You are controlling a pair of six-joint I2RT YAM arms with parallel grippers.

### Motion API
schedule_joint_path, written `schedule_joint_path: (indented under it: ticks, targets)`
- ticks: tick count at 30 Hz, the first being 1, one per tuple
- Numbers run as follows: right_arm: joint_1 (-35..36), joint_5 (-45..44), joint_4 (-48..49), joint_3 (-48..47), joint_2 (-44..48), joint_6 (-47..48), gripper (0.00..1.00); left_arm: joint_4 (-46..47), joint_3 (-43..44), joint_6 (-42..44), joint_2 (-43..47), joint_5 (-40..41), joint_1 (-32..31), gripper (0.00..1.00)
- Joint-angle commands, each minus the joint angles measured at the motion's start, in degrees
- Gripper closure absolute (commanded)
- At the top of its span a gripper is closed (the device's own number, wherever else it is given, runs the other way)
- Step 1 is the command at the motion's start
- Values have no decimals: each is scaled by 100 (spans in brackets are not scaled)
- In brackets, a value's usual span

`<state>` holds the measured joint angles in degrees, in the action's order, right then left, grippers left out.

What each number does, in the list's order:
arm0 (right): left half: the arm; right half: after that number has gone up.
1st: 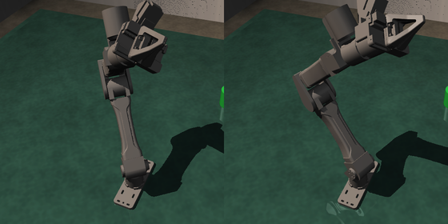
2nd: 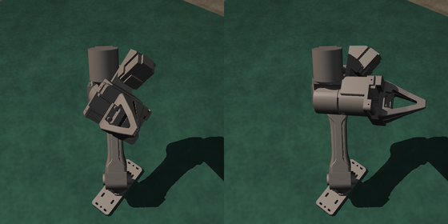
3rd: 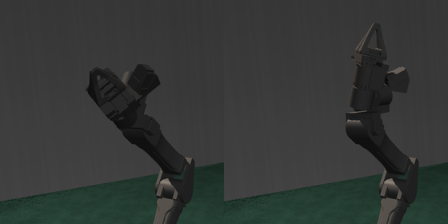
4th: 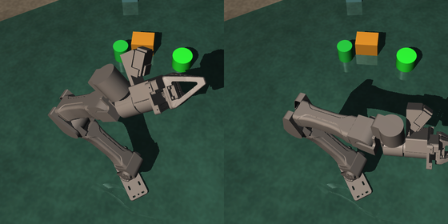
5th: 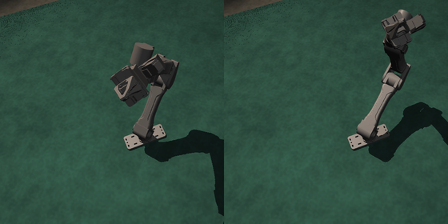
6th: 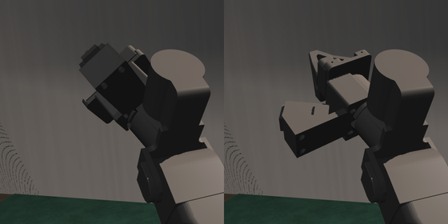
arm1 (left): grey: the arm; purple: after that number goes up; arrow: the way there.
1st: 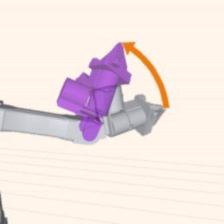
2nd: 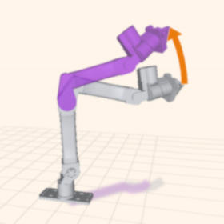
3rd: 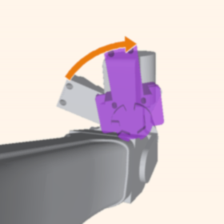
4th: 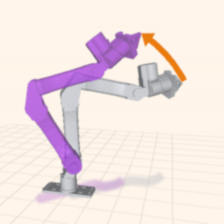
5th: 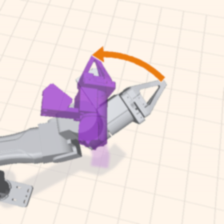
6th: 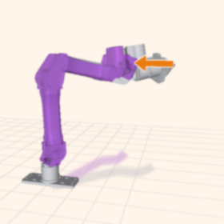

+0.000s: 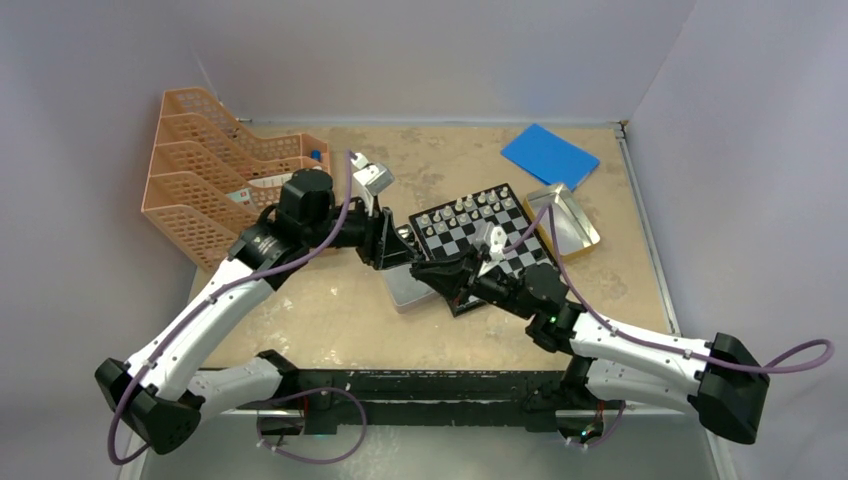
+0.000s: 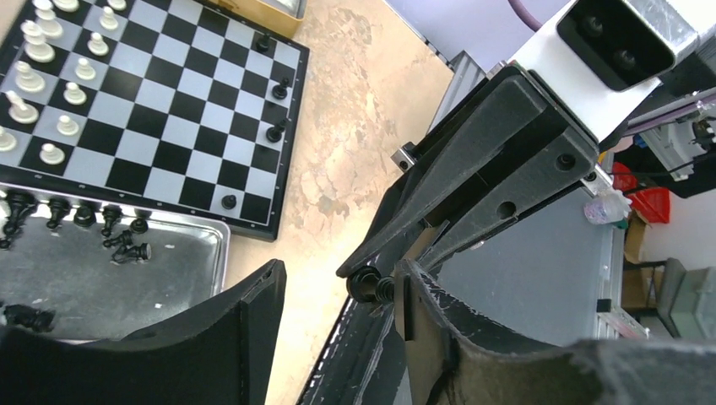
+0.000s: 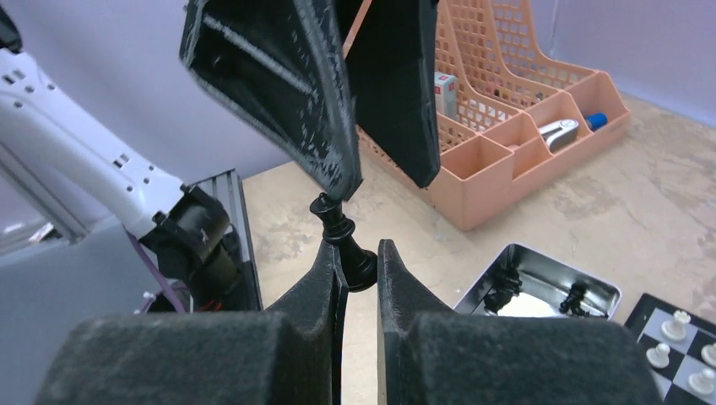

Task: Set up the chess pieces on the board
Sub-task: Place the chess piece on the chessboard.

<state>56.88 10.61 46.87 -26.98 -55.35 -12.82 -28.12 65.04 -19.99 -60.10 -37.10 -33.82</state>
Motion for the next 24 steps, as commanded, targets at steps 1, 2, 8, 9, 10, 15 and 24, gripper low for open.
schedule_joint_path:
  ticks: [1, 2, 8, 9, 10, 15, 24]
  targets:
    - [16, -596, 247, -274, -21, -654, 100, 452, 37, 15, -160, -497, -1, 50]
    - [16, -622, 248, -273, -32, -705, 100, 483, 28, 25, -179, -511, -1, 50]
    - [16, -740, 81, -332, -238, -926, 100, 597, 35, 123, -164, -570, -1, 48]
    - [14, -744, 51, -338, -265, -987, 100, 617, 36, 145, -153, -566, -1, 47]
    - [16, -751, 35, -341, -280, -1044, 100, 615, 36, 171, -145, -539, 3, 47]
    - [8, -838, 6, -414, -295, -1197, 100, 333, 95, 460, -297, -228, -8, 54]
    - [8, -926, -6, -480, -464, -1474, 100, 29, 219, 801, -592, 297, -179, 71]
